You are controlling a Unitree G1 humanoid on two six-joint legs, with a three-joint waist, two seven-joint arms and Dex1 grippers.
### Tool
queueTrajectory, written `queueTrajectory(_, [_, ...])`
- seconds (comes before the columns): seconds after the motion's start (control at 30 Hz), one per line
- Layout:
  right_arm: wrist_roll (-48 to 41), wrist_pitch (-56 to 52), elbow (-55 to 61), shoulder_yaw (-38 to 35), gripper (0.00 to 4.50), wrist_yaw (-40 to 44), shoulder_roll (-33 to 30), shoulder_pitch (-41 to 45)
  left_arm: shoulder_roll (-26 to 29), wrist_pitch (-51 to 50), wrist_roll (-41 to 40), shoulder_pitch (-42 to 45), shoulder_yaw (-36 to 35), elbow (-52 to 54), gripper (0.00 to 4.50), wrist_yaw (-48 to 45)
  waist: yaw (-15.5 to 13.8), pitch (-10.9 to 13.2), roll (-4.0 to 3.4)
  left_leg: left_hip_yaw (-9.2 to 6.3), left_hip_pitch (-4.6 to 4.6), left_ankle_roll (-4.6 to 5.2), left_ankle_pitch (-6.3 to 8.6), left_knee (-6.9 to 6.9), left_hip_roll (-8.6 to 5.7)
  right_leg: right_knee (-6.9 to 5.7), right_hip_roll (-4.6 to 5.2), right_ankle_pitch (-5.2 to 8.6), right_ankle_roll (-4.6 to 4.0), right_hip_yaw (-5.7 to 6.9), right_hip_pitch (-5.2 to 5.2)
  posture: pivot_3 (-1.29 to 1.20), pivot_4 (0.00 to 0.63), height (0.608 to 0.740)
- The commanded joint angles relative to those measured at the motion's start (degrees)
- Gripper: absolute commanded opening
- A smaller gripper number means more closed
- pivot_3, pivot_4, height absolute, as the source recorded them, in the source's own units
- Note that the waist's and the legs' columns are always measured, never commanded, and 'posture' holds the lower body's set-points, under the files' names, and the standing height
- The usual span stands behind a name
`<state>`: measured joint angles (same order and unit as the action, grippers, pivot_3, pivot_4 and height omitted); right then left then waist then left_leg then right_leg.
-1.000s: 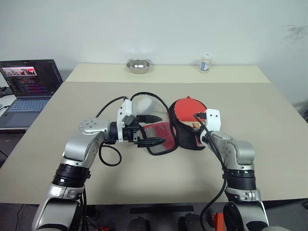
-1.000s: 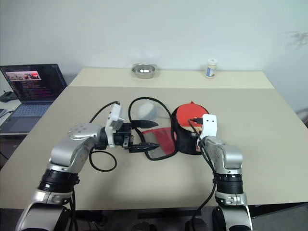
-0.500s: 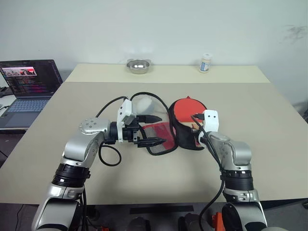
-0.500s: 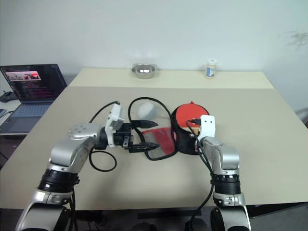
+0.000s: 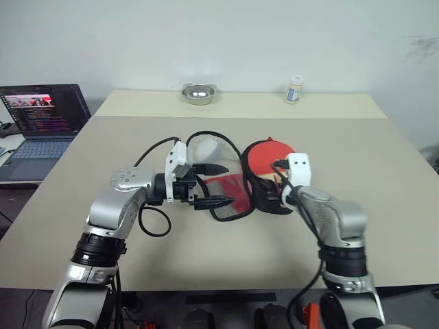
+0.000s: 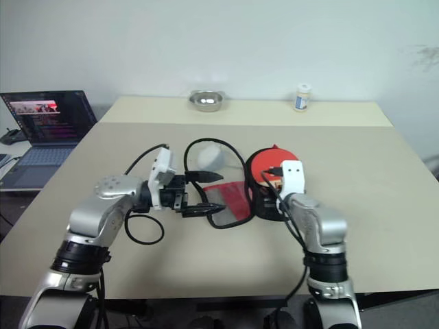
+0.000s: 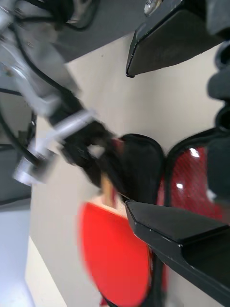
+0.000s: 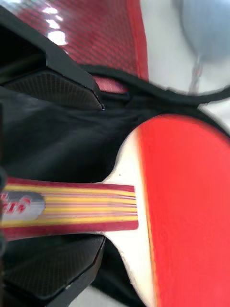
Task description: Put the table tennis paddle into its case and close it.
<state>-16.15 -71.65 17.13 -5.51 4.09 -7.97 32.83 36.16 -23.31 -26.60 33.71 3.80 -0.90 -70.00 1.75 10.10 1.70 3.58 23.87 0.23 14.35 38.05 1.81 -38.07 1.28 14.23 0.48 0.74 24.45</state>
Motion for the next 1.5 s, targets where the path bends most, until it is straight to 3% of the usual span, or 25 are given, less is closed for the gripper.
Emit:
queueTrajectory(0.03, [-5.0,-3.4,9.6,-1.2,4.47,7.2,-7.3,-1.5,1.7,-1.6,0.3,-0.3,-2.3,1.0,4.50,2.2,0.0,0.0,0.00,0.00,-0.01,0.00,0.00,0.00,0.01,0.00,0.00,0.00,0.00,0.00,0.00,0.00,0.150,0.740])
queueTrajectory(0.17, [-12.3,-4.6,17.3,-5.3,4.47,17.6,-18.2,-3.8,3.5,-2.1,1.9,-1.3,-3.4,-1.1,4.50,4.6,-0.1,0.0,0.01,-0.04,-0.03,0.01,0.00,0.02,0.00,-0.02,-0.01,0.01,0.02,0.06,-0.03,0.00,0.150,0.740])
queueTrajectory(0.3, [-16.9,-6.8,19.5,-9.4,4.47,19.8,-19.5,-4.4,4.2,-1.3,2.7,-1.8,-3.3,-2.4,4.50,4.7,0.1,0.0,0.02,-0.06,-0.10,0.00,0.00,0.01,0.08,-0.02,-0.02,0.01,0.03,0.05,-0.07,0.00,0.150,0.740])
queueTrajectory(0.43, [-14.6,-3.2,17.3,-6.5,4.47,18.0,-19.7,-5.8,4.0,-0.2,3.6,-0.7,-2.7,-4.2,4.50,4.0,0.0,0.0,0.02,-0.09,-0.14,0.00,0.00,0.01,0.10,-0.06,-0.02,0.01,0.02,0.06,-0.09,0.00,0.150,0.740])
queueTrajectory(0.8, [-1.2,9.1,1.0,5.5,4.47,4.0,-7.6,-3.6,2.7,0.6,3.7,0.5,-1.8,-4.0,4.50,2.3,0.0,0.0,0.03,-0.01,-0.10,0.00,-0.01,0.04,0.00,-0.06,-0.02,0.00,0.01,0.01,-0.08,0.00,0.150,0.740])
queueTrajectory(1.2, [5.0,16.3,-12.6,7.9,4.47,2.4,-4.4,-0.8,2.8,0.7,2.7,0.8,-2.1,-1.6,4.50,0.3,0.0,0.0,0.03,0.00,-0.07,0.00,-0.01,0.04,-0.02,-0.05,-0.01,0.00,0.00,0.02,-0.07,0.00,0.150,0.740])
queueTrajectory(1.3, [5.1,16.0,-13.3,7.3,3.83,2.4,-3.8,-0.5,2.9,1.0,2.9,1.2,-2.2,-1.7,4.50,-0.1,0.0,0.0,0.03,-0.01,-0.10,0.00,-0.01,0.05,0.01,-0.08,-0.01,0.00,0.00,0.03,-0.07,0.00,0.150,0.740])
queueTrajectory(1.5, [6.4,15.3,-13.7,7.3,1.67,1.8,-3.2,0.0,2.4,1.1,3.2,2.1,-1.9,-1.9,4.50,0.0,0.0,0.0,0.03,0.00,-0.09,0.00,-0.01,0.05,0.00,-0.08,-0.02,0.00,0.00,0.02,-0.07,0.00,0.150,0.740])
